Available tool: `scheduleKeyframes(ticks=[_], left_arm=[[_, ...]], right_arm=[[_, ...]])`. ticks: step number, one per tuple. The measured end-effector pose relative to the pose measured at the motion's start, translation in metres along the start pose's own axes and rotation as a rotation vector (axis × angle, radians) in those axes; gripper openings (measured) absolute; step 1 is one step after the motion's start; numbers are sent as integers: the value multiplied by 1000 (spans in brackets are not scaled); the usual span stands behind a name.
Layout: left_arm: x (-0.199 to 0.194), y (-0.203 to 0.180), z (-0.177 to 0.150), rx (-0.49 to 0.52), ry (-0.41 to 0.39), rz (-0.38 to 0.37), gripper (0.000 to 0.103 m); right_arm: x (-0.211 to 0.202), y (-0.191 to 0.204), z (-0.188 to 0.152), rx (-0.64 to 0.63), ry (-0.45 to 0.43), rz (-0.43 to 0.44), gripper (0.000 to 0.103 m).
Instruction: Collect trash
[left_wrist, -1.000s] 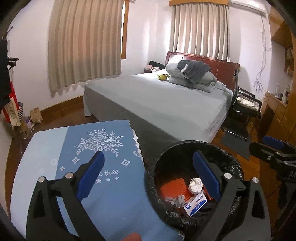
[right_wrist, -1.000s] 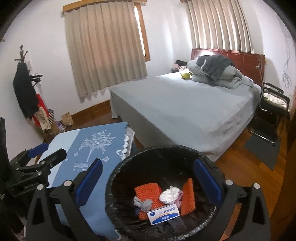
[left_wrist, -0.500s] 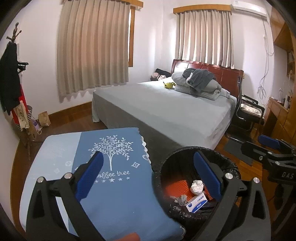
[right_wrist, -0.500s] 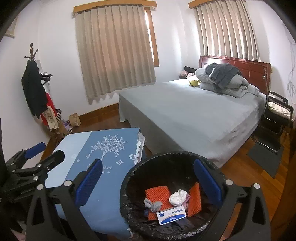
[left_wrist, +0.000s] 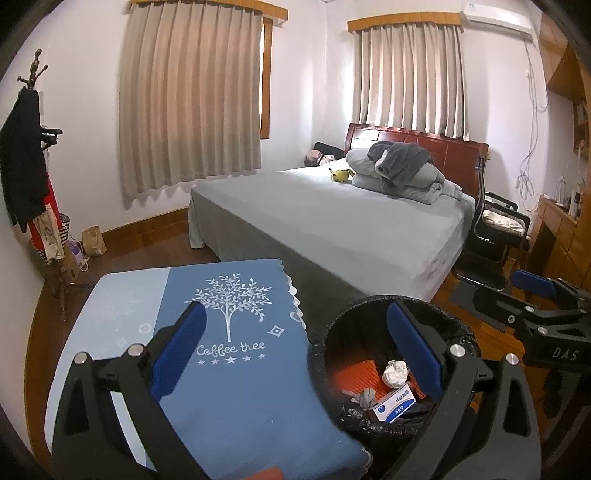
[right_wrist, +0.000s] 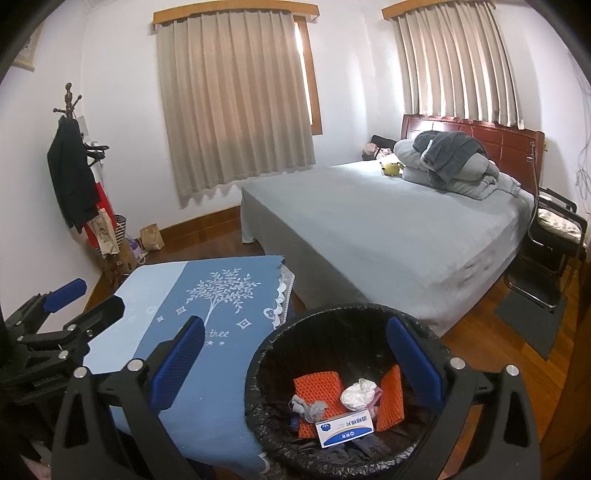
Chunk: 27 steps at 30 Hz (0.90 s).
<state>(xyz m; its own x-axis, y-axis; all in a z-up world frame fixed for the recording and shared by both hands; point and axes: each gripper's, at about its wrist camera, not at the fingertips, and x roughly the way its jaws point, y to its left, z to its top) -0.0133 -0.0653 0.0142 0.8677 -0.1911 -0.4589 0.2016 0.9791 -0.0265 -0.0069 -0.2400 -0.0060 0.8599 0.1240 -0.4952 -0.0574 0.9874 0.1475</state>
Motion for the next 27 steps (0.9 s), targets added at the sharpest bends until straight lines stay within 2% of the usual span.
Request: scheduleKeyframes(ticks=[27], left_arm=[[-2, 2, 2, -1, -1, 5, 96]], right_arm=[[-3, 2, 2, -4, 0, 0, 97]])
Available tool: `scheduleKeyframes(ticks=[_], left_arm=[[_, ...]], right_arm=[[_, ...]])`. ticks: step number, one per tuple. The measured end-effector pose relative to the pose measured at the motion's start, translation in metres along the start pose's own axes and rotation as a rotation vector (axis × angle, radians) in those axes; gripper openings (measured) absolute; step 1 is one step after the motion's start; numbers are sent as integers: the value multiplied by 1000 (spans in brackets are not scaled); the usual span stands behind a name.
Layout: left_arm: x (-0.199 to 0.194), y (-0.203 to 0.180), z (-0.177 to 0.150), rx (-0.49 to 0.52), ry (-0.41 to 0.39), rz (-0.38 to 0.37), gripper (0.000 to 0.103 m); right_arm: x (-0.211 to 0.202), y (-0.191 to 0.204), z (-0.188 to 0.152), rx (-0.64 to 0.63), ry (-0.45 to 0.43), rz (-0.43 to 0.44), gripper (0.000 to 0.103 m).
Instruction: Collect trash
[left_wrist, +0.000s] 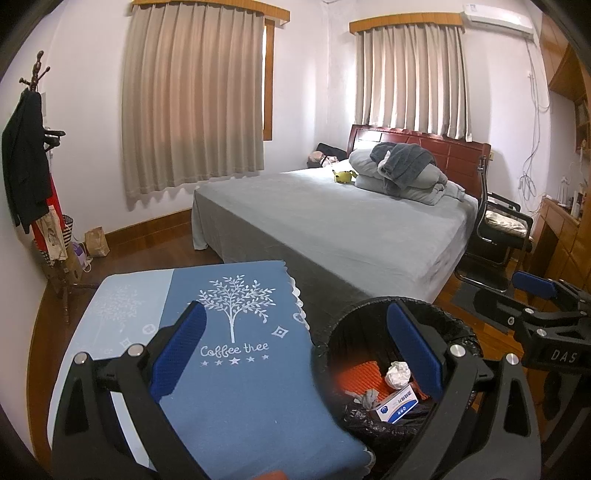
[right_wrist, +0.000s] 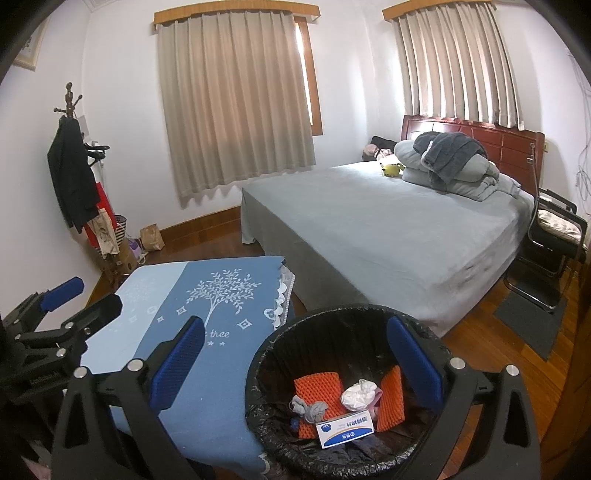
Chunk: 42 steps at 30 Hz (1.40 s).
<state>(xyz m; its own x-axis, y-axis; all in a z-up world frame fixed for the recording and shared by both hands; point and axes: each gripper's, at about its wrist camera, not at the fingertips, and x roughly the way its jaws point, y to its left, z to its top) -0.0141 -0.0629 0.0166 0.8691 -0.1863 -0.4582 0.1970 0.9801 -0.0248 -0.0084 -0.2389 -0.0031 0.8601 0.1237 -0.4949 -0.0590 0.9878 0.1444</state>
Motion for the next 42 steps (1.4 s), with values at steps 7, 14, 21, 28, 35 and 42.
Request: scheduleKeyframes(ticks=[7, 14, 21, 28, 35, 42], left_arm=[[1, -1, 2, 0, 0, 4, 96], [2, -1, 2, 0, 1, 3, 96], [1, -1, 2, 0, 1, 4, 96], [2, 0, 2, 0, 1, 4, 96], [2, 0, 2, 0, 2, 4, 96], [2, 0, 3, 0, 2, 4, 96]], right_arm=[[0, 1, 0, -2, 0, 0, 97], [0, 1, -1, -1, 1, -1, 97], [1, 1, -1, -1, 1, -1, 97], [1, 1, 0, -1, 3, -1, 97], [1, 2, 0, 0, 4, 0, 97], [1, 1, 0, -1, 5, 0, 97]])
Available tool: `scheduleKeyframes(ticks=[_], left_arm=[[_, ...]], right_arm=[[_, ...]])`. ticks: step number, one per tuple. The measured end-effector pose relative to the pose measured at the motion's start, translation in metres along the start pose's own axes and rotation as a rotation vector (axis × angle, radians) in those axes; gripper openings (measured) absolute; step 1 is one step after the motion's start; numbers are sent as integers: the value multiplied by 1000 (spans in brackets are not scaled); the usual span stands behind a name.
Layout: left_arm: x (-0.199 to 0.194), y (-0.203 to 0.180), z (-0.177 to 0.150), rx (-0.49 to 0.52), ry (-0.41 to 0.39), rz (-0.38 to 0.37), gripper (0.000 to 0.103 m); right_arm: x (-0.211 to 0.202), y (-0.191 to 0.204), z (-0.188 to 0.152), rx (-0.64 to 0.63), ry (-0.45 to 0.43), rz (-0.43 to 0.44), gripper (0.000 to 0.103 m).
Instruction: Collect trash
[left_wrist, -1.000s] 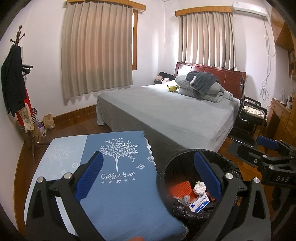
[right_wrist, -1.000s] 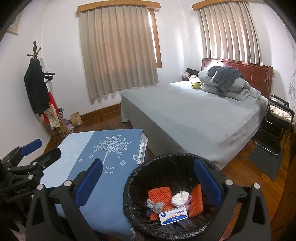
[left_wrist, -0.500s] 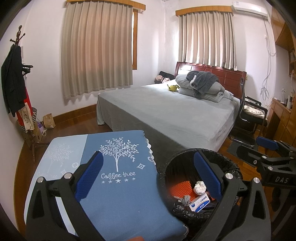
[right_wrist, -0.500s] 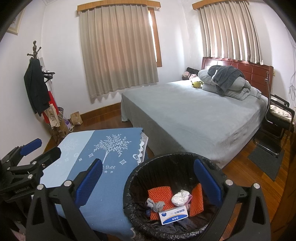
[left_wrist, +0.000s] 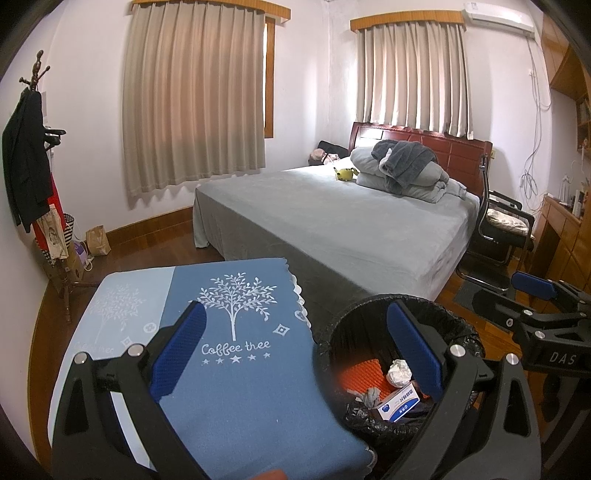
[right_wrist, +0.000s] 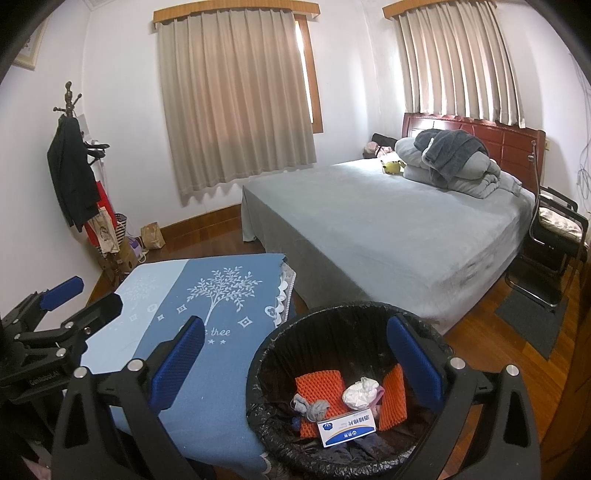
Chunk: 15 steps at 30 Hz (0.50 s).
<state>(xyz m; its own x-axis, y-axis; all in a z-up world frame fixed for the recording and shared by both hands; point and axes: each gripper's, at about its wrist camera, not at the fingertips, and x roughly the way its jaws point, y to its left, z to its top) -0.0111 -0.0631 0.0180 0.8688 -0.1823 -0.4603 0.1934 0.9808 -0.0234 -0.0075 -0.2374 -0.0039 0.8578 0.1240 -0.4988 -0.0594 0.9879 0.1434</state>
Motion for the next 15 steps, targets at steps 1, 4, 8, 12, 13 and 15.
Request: scheduleKeyframes(ticks=[1, 4, 8, 12, 13, 15], left_arm=[[0, 0, 0, 0, 0, 0, 96], [0, -1, 0, 0, 0, 1, 96], [1, 1, -1, -2, 2, 1, 96], [1, 2, -1, -2, 2, 1, 96], [1, 2, -1, -2, 2, 1, 96], [1, 1, -1, -2, 2, 2, 96]], right_arm=[[0, 0, 0, 0, 1, 0, 97], [-1, 0, 0, 2, 2, -1, 97], [1, 1, -2, 1, 4, 0, 97], [1, 1, -2, 1, 5, -1, 97], [1, 1, -2, 2, 6, -1, 97], [1, 1, -2, 2, 4, 0, 97]])
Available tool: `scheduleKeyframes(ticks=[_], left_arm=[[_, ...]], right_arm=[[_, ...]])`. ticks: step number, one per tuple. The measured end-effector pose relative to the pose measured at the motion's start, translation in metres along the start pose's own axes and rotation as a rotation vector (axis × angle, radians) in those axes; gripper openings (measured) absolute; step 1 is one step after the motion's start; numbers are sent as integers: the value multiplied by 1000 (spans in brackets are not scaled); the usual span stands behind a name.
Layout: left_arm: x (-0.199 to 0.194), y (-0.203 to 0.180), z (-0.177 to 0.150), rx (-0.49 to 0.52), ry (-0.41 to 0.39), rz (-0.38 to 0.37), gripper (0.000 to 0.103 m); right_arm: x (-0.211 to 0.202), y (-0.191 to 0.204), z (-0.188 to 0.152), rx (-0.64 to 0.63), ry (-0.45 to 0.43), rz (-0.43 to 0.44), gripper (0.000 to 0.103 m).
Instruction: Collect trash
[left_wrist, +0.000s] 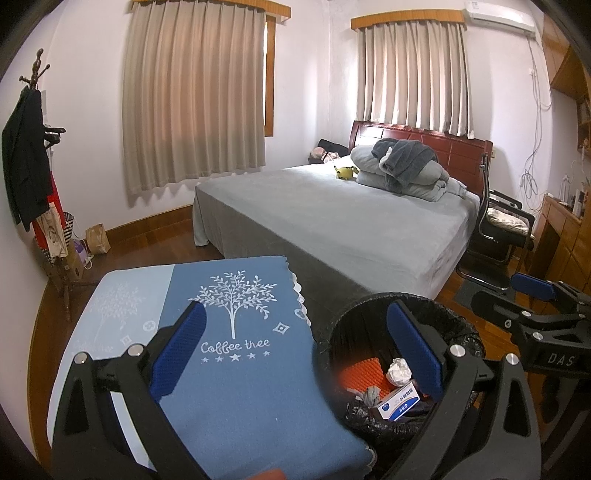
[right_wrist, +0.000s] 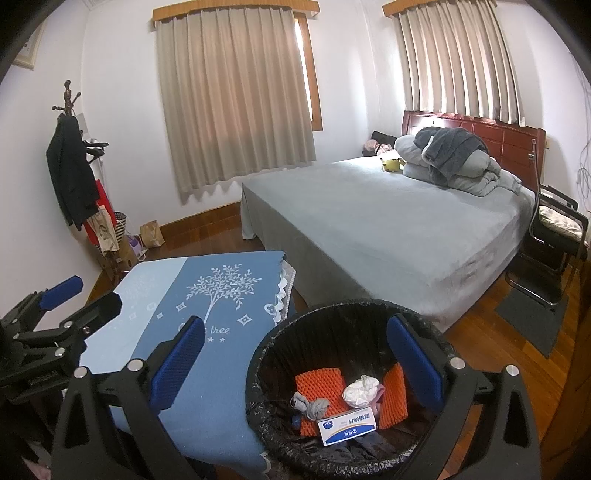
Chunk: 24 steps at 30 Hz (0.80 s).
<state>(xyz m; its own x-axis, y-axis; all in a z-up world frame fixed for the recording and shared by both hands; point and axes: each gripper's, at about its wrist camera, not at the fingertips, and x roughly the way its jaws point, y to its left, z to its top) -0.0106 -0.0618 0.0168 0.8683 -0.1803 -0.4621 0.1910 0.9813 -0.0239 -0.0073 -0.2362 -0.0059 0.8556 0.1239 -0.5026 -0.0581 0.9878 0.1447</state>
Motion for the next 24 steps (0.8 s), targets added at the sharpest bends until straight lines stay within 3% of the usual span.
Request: scheduleKeyframes(ticks=[24], left_arm=[[3, 6, -12, -3, 6, 3, 96]], right_arm=[[2, -3, -5, 2, 6, 0, 97]])
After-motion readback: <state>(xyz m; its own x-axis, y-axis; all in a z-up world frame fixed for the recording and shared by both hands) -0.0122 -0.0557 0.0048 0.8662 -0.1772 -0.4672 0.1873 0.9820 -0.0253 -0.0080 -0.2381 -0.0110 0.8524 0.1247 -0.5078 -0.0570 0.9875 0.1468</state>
